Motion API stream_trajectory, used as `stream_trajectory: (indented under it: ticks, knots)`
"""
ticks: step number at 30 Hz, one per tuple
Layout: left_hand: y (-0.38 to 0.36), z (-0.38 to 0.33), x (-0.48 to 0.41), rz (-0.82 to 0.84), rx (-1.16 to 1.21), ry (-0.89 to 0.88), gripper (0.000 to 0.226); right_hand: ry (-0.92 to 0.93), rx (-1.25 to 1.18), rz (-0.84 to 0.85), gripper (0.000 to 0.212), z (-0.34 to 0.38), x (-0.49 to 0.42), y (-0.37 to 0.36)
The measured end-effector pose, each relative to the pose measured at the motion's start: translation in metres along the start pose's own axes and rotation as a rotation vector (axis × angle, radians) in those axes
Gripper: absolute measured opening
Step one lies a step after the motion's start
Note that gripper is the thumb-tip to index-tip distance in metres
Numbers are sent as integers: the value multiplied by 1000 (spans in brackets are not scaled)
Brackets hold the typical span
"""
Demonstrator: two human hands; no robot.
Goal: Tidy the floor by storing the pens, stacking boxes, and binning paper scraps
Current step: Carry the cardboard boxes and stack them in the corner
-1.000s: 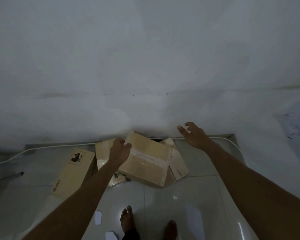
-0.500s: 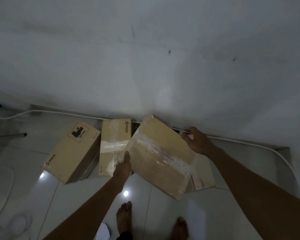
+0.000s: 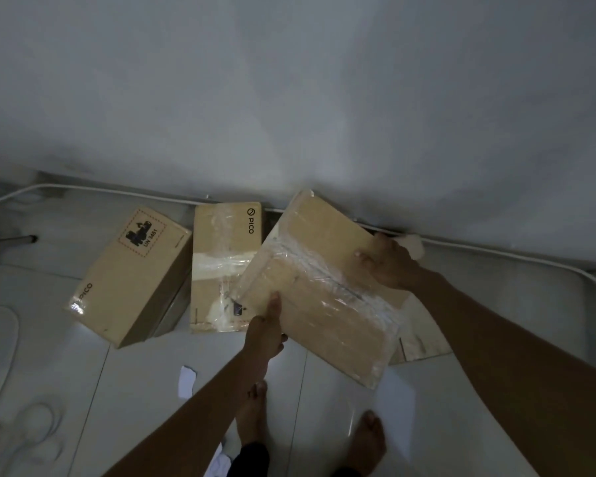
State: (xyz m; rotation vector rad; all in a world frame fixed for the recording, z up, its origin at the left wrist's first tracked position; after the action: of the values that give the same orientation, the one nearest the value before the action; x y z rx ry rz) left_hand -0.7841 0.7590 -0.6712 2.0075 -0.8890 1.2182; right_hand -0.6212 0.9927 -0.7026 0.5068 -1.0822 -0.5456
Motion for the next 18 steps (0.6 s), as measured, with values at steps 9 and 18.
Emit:
stream_trajectory:
  ticks: [9, 18]
  knots:
    - [16, -5, 15, 75, 8, 72, 64, -131, 48, -20, 95, -23, 46, -17]
    - [25, -27, 84, 38, -132, -9, 60, -213, -466, -58, 76, -40, 148, -29]
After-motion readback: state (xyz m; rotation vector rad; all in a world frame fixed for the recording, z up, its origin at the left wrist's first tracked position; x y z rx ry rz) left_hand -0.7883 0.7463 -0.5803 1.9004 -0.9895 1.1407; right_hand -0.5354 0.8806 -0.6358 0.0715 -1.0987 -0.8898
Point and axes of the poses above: each hand's wrist, its own x-axis away from the middle knuckle, its own y-axis out of the back of the hand, z = x × y, the point moved 6 cm from there along -x, towards the middle knuckle, and after that the axes turned 3 degrees about -x, right-handed, at the moved point
